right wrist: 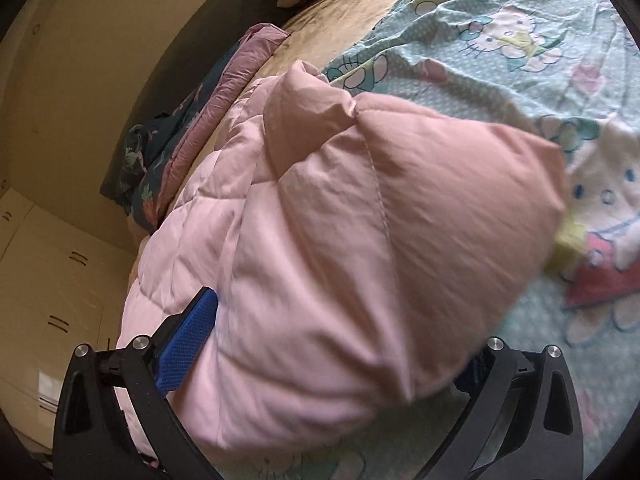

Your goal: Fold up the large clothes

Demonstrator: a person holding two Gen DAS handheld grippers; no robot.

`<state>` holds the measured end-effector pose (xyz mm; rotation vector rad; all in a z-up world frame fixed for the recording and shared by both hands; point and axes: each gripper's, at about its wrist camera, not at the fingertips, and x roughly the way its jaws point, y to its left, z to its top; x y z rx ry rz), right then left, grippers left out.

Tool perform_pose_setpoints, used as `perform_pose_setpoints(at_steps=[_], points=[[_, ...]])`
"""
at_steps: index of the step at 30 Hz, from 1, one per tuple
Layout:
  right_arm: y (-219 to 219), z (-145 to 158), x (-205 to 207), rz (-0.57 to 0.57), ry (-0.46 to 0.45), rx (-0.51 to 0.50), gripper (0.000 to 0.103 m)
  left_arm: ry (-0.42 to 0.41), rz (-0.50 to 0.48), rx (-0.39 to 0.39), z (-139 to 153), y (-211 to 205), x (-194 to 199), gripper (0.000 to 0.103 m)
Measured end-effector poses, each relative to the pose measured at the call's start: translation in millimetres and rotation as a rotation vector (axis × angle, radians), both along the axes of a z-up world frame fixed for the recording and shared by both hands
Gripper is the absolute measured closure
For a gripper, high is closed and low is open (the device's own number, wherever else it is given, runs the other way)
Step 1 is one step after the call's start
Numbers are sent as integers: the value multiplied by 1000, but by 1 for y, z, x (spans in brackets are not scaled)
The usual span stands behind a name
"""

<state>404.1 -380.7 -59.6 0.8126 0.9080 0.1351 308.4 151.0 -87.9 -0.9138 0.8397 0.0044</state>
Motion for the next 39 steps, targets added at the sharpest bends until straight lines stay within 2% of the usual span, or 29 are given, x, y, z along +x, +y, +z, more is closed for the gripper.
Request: perform_pose_setpoints(at_steps=[3, 5, 9, 11, 14, 20, 23, 28, 39], points=[[4, -2, 2, -3, -28, -13, 6, -12, 2, -2, 0, -2, 2, 8], [8, 0, 2, 3, -44, -26, 18, -24, 4, 6, 1, -4, 2, 8], [14, 7, -2, 36, -91, -51, 36, -43, 2, 16, 2, -6, 5, 10], [17, 11, -2, 52, -111, -68, 44, -54, 0, 27, 5, -8, 3, 18], [22, 19, -3, 76, -133, -107, 50, -73, -9, 67, 14, -14, 2, 31], [36, 31, -5, 115, -160, -205, 57, -119, -37, 167, 33, -28, -2, 51], [43, 36, -5, 136, -173, -255, 60, -137, -57, 224, 41, -33, -6, 56], [48, 39, -7, 159, -190, -297, 62, -153, -77, 289, 50, -36, -3, 59], [64, 61, -18, 241, -266, -424, 68, -171, -81, 358, 60, -36, -13, 62]])
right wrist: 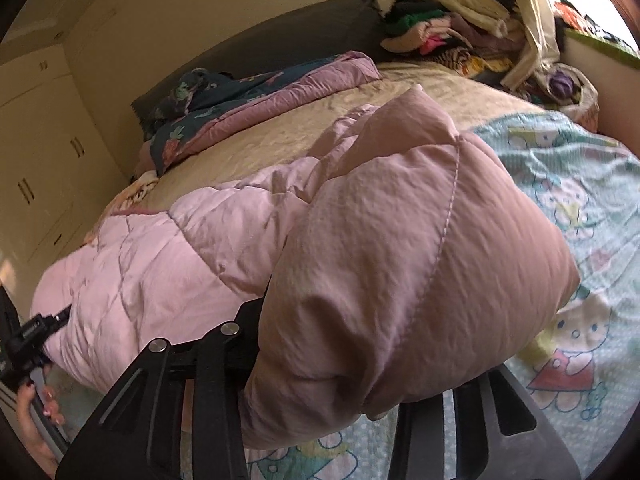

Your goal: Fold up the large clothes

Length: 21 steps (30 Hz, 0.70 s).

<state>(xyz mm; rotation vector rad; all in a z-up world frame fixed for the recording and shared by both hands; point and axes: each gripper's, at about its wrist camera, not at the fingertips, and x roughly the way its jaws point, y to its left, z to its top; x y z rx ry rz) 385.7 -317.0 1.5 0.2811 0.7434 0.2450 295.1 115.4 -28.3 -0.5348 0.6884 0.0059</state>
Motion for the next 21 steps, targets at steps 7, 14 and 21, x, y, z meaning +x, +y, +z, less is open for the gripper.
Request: perform_pose_setpoints(at_steps=[7, 14, 21], points=[[12, 25, -27, 56, -87, -90, 70, -24, -14, 59, 22, -9, -16, 63], [11, 42, -64, 95, -131, -134, 71, -20, -34, 90, 37, -15, -44, 63], [6, 51, -103, 120, -139, -149, 71, -6, -49, 129, 40, -18, -82, 63]])
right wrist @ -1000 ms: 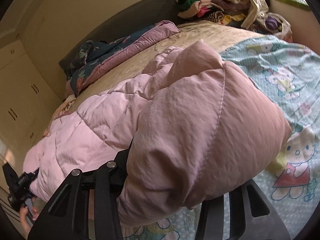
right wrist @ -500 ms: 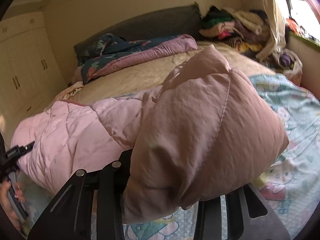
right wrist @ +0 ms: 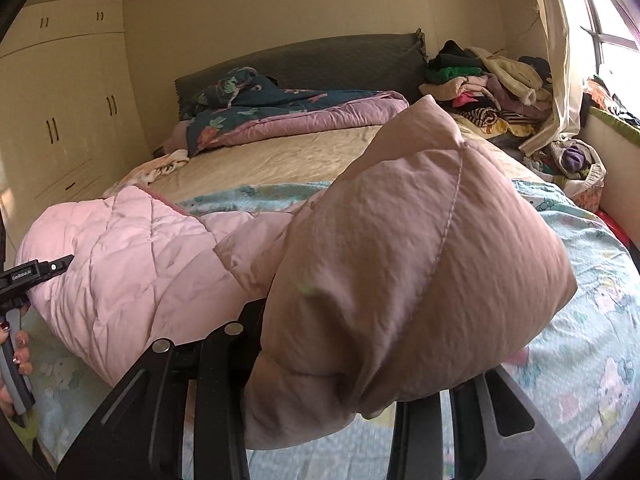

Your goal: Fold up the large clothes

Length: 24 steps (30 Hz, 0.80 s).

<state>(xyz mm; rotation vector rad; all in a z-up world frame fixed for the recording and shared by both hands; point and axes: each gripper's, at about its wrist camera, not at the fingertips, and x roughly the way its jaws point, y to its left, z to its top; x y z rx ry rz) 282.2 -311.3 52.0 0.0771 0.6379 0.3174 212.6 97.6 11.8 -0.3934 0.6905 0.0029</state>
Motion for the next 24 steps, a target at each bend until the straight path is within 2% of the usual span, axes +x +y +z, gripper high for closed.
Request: perform_pose_setpoints(at_steps=[7, 13, 24], points=[[-4, 4, -38, 0, 12, 2, 71, 9, -8, 38, -4, -1, -39, 63], [-5, -3, -63, -13, 49, 7, 70, 19, -15, 78, -7, -1, -54, 62], [-18, -29, -75, -62, 156, 51, 67, 65, -2, 116, -30, -3, -75, 59]])
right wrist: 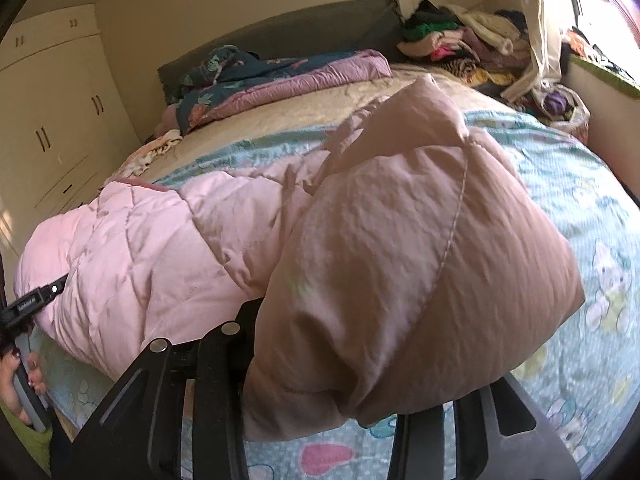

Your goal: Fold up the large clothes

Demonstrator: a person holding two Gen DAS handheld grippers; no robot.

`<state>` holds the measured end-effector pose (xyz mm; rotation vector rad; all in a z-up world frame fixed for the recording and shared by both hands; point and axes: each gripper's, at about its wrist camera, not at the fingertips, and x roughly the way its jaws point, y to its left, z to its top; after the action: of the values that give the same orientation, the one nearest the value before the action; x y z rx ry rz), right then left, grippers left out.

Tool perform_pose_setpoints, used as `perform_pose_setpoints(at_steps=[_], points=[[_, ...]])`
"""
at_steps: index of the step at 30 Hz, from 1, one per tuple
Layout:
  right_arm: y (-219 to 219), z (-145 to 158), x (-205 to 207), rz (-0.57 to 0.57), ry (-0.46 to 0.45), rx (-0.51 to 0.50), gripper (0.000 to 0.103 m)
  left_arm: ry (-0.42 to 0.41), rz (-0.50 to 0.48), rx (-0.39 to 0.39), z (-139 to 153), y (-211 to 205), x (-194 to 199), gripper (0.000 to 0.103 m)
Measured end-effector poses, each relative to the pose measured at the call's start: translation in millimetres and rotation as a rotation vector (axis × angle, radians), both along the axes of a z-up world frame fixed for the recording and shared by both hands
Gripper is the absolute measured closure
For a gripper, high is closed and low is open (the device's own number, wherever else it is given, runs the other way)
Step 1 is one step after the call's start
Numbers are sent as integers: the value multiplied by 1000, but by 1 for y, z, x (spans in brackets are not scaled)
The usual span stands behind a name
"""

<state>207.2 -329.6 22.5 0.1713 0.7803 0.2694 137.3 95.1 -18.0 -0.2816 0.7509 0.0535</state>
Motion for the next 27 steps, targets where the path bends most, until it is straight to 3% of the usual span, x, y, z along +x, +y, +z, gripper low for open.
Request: perform_pose_setpoints(at_steps=[9, 12, 14, 20, 27], points=[[-13, -20, 8, -53, 110, 74, 47, 29, 34, -9, -10, 2, -10, 46], [-17, -20, 8, -70, 144, 108, 32, 48, 48, -22, -10, 5, -15, 38], [-20, -19, 5, -81, 159, 118, 17, 57, 53, -28, -9, 6, -19, 31], [-25, -5, -19, -83, 157, 110, 9, 77, 70, -23, 0, 6, -37, 10], [-23, 22, -52, -82, 76, 40, 4, 72, 71, 9, 15, -1, -61, 10]])
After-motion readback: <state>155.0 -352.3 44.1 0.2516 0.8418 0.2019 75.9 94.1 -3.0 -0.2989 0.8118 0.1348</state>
